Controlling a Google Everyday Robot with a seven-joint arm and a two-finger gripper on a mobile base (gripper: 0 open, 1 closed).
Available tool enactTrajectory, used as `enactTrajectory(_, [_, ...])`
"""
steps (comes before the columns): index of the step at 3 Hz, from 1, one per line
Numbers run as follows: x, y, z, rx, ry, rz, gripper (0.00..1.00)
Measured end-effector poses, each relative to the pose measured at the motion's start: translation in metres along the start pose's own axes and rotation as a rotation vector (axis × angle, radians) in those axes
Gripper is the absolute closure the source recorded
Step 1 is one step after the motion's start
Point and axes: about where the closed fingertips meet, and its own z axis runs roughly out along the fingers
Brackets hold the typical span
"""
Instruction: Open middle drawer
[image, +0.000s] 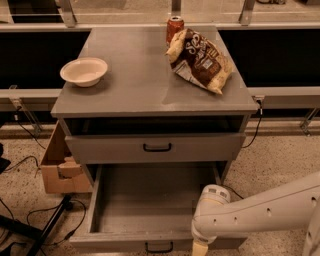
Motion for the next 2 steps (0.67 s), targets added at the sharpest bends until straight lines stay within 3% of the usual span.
enactTrajectory(2, [0.0009,0.0015,0.0007,-0.005,-0.014,-0.002,0.0])
